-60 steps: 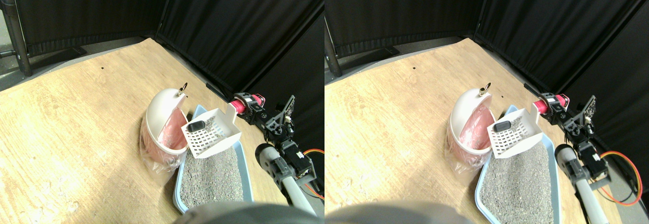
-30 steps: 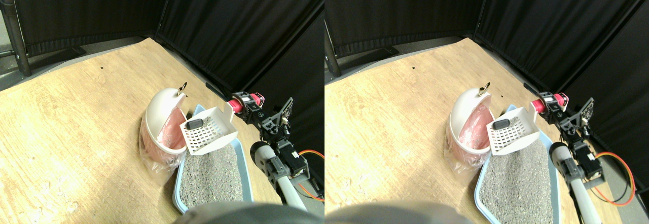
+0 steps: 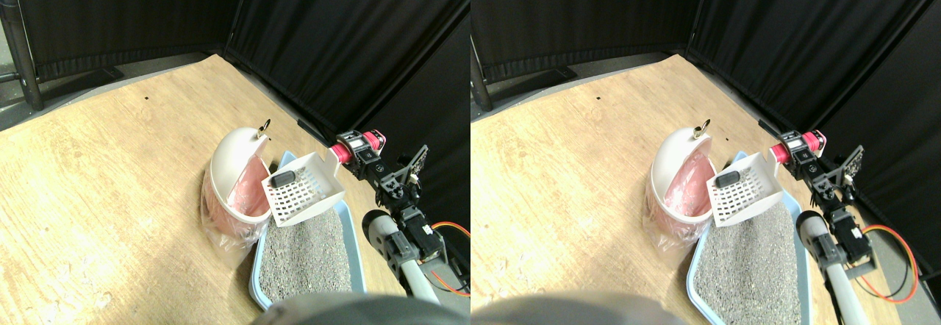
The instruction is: Scoop (unimanual)
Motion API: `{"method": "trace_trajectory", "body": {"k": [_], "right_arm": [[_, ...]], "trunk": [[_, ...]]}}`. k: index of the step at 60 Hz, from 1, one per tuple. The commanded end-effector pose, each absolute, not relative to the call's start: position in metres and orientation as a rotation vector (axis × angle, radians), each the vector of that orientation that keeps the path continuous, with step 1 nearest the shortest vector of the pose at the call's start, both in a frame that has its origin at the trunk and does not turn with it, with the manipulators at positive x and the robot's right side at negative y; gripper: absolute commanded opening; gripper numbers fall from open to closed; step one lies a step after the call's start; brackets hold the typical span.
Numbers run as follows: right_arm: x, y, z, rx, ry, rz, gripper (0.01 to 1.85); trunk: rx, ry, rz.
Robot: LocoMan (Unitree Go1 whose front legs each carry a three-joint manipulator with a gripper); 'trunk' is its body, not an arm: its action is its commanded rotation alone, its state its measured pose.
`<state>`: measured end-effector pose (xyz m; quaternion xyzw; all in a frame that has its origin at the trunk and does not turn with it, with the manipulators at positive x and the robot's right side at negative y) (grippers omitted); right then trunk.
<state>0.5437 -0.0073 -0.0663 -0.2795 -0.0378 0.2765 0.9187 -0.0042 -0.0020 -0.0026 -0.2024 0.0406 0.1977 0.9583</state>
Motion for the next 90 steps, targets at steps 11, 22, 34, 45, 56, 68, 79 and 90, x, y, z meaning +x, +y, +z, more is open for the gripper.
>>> {"method": "trace_trajectory", "body": {"k": [11,22,34,45,56,68,79,90], "right_arm": [[0.540,0.004,-0.049,-0.656,-0.262,0.558,0.06],[0.541,0.007,-0.046,-0.676,-0.281,0.547,0.06],[0.542,0.009,-0.046,-0.687,-0.273,0.538,0.06],[0.542,0.011,-0.046,-0.706,-0.264,0.522,0.06],[0.545,0.006,-0.053,-0.644,-0.209,0.519,0.06],[0.548,-0.009,-0.065,-0.471,-0.130,0.442,0.06],[0.549,-0.029,-0.076,-0.394,-0.089,0.418,0.12],[0.549,-0.029,-0.076,-0.394,-0.089,0.418,0.12]], "trunk": [[-0.424,0.086,0.413],[-0.425,0.084,0.412],[-0.428,0.083,0.410],[-0.426,0.087,0.407],[-0.422,0.091,0.402],[-0.409,0.093,0.388],[-0.394,0.095,0.371],[-0.394,0.095,0.371]]}}
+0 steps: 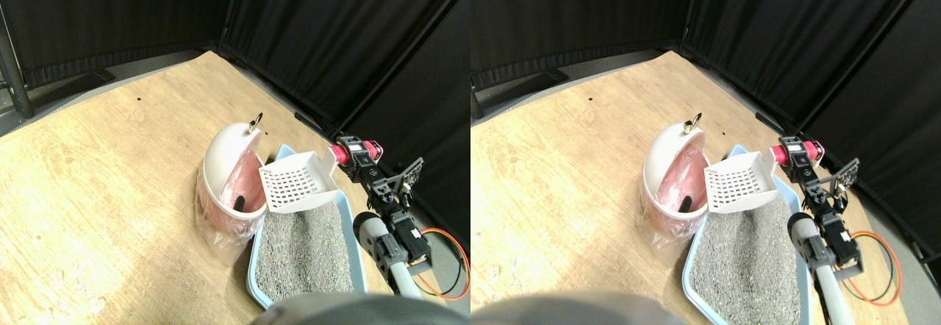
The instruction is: Scoop (unimanual)
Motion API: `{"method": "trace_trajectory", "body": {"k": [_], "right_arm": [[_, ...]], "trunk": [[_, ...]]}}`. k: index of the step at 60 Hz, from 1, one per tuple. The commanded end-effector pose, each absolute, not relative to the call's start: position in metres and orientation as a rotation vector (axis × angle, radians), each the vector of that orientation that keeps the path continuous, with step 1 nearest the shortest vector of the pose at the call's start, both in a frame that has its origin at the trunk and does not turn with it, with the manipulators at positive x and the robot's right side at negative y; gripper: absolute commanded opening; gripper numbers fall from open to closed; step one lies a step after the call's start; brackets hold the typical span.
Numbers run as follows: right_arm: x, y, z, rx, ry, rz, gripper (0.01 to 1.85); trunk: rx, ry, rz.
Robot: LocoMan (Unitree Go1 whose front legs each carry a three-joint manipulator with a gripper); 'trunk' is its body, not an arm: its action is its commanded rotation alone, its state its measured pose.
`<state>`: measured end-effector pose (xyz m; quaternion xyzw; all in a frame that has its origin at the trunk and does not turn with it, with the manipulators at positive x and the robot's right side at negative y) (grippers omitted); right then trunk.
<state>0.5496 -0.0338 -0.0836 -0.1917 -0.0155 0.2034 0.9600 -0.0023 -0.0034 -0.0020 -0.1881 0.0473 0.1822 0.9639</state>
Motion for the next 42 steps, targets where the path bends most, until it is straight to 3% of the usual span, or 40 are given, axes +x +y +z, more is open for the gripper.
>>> {"method": "trace_trajectory", "body": {"k": [1,36,37,38,39,42], "right_arm": [[0.549,-0.029,-0.076,-0.394,-0.089,0.418,0.12],[0.549,-0.030,-0.077,-0.394,-0.090,0.419,0.11],[0.548,-0.051,-0.081,-0.279,-0.001,0.354,0.08],[0.548,-0.051,-0.081,-0.279,-0.001,0.354,0.08],[0.535,-0.106,-0.087,0.019,0.056,0.244,0.06],[0.535,-0.109,-0.088,0.031,0.046,0.254,0.07]], "trunk": [[-0.394,0.095,0.371],[-0.393,0.095,0.369],[-0.370,0.096,0.338],[-0.370,0.096,0.338],[-0.314,0.100,0.259],[-0.313,0.101,0.256]]}}
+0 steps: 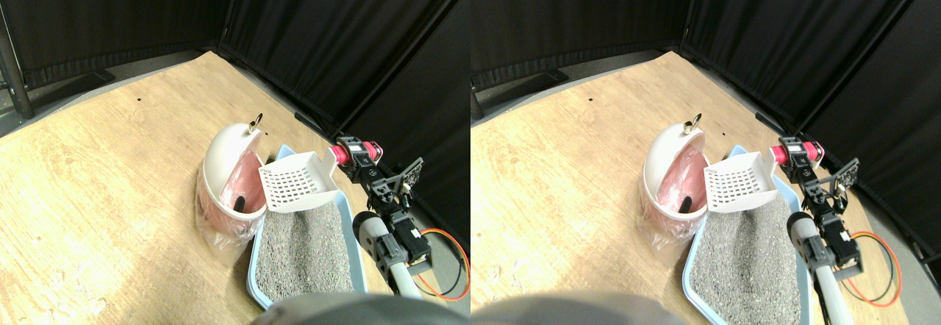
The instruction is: Scoop (unimanual)
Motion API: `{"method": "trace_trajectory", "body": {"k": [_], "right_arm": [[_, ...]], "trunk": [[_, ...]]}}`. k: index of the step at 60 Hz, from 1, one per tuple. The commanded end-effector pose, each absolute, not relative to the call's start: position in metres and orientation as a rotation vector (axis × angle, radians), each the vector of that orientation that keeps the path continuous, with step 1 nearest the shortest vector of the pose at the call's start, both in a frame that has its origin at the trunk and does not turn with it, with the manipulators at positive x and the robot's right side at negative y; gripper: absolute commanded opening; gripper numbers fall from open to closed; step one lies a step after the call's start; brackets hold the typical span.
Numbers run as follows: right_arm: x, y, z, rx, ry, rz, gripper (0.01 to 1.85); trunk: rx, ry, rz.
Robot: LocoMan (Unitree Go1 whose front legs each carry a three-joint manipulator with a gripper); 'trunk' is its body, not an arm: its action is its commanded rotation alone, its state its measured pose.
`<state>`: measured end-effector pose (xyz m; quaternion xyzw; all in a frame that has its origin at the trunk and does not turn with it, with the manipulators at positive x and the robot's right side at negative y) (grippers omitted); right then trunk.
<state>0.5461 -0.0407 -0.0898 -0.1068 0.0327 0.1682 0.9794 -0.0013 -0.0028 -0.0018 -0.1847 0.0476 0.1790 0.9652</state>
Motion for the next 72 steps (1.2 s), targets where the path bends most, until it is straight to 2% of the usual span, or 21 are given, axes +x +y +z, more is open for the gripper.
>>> {"method": "trace_trajectory", "body": {"k": [1,20,41,61,72], "right_arm": [[0.534,-0.111,-0.088,0.035,0.048,0.248,0.09],[0.525,-0.126,-0.098,0.066,0.014,0.257,0.06],[0.516,-0.139,-0.109,0.121,0.016,0.180,0.06],[0.504,-0.154,-0.131,0.199,-0.026,0.144,0.06],[0.498,-0.162,-0.143,0.216,-0.010,0.120,0.06]], "trunk": [[-0.313,0.101,0.256],[-0.298,0.104,0.232],[-0.279,0.103,0.198],[-0.257,0.104,0.167],[-0.247,0.104,0.150]]}}
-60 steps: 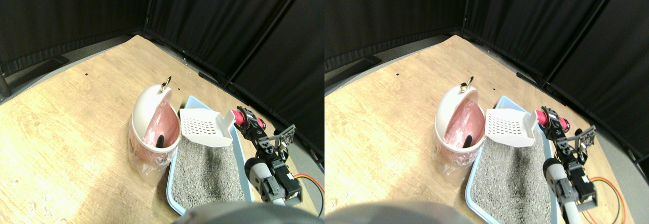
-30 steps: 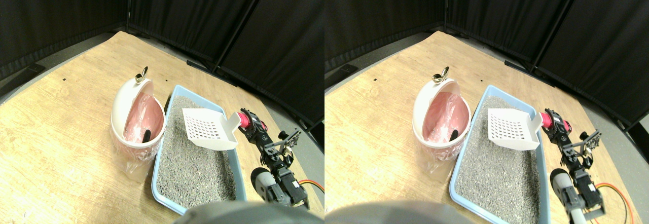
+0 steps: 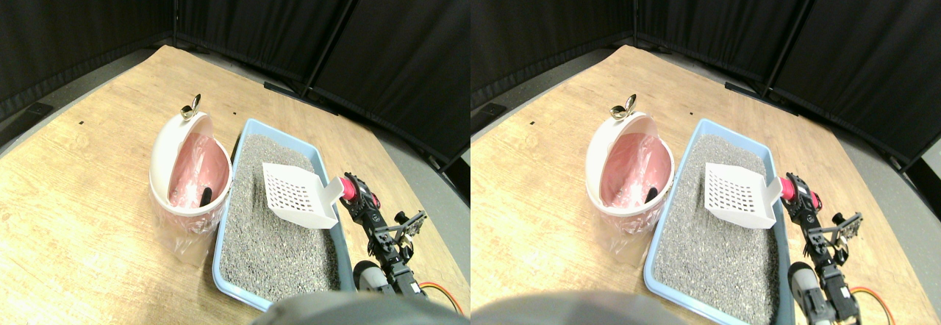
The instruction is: Scoop (unimanual)
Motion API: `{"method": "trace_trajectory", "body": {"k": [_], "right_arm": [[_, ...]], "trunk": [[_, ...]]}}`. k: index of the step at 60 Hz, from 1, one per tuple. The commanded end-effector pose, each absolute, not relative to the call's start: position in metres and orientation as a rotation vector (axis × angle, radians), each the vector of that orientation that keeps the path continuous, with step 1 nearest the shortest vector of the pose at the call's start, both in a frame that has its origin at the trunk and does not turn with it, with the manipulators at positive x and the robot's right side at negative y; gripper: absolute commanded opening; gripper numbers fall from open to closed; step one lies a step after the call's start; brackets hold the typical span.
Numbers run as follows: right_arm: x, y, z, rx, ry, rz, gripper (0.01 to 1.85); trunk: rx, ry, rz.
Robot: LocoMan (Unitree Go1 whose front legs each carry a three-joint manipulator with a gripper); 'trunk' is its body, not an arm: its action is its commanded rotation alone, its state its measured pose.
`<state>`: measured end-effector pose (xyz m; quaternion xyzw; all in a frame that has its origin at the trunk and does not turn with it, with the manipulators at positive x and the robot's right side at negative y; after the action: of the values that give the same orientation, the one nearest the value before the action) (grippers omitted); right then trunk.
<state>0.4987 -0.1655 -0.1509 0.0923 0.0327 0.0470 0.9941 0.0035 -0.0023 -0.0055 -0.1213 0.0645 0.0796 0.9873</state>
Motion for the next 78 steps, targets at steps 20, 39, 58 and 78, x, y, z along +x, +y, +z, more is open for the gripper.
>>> {"method": "trace_trajectory", "body": {"k": [20,39,58,78], "right_arm": [[0.498,-0.182,-0.160,0.258,0.025,0.094,0.06],[0.495,-0.192,-0.167,0.249,0.034,0.051,0.06],[0.490,-0.194,-0.188,0.268,0.079,-0.002,0.07],[0.490,-0.200,-0.210,0.265,0.134,-0.008,0.07]], "trunk": [[-0.222,0.104,0.119],[-0.203,0.106,0.092],[-0.198,0.112,0.076],[-0.185,0.120,0.071]]}}
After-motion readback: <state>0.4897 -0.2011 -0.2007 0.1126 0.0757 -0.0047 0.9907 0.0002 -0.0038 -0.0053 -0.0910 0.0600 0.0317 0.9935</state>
